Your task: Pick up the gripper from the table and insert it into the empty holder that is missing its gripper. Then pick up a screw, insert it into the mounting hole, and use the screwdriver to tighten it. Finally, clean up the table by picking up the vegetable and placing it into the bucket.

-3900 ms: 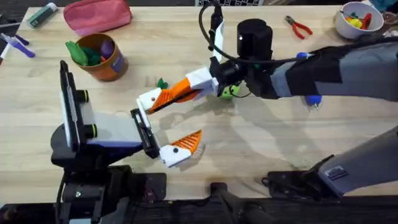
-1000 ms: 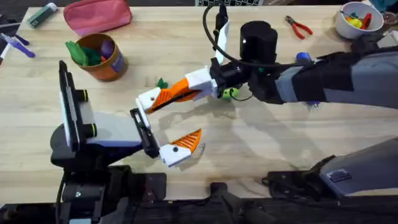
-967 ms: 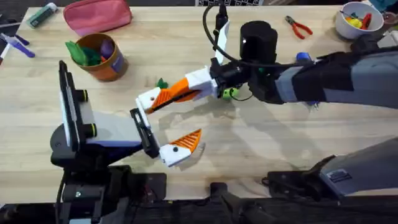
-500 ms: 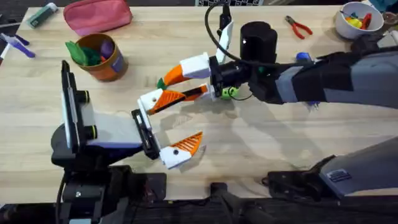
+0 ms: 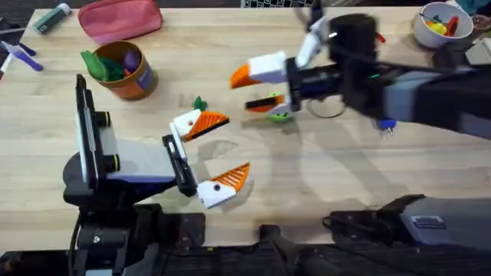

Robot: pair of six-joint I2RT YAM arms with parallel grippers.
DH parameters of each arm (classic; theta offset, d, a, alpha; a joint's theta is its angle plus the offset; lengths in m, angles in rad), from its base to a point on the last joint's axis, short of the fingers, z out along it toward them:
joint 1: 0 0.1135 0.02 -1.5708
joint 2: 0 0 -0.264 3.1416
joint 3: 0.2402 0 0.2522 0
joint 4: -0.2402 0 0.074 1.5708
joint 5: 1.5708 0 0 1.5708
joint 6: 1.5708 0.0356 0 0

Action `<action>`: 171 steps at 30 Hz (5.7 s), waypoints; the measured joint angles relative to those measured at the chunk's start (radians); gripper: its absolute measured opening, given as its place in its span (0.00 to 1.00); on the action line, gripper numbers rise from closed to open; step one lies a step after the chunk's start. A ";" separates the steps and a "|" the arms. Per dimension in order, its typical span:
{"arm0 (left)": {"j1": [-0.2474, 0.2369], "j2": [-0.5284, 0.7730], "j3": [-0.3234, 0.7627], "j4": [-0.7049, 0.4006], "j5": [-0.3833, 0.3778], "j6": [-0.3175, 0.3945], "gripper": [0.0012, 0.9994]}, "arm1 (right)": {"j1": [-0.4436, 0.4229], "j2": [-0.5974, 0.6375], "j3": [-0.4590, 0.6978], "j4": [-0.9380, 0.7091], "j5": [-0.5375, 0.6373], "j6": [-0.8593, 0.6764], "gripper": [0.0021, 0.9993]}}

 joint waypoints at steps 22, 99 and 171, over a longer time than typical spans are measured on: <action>0.000 0.000 0.000 0.000 0.003 0.000 0.99 | -0.068 -0.143 0.607 -1.324 0.804 -0.740 0.98; 0.000 0.000 0.000 0.000 0.003 0.000 0.99 | 0.167 0.321 0.590 -1.206 1.111 -0.777 0.03; 0.000 0.000 0.000 0.000 0.003 0.001 0.99 | 0.672 0.337 1.404 -1.657 1.078 -1.363 0.00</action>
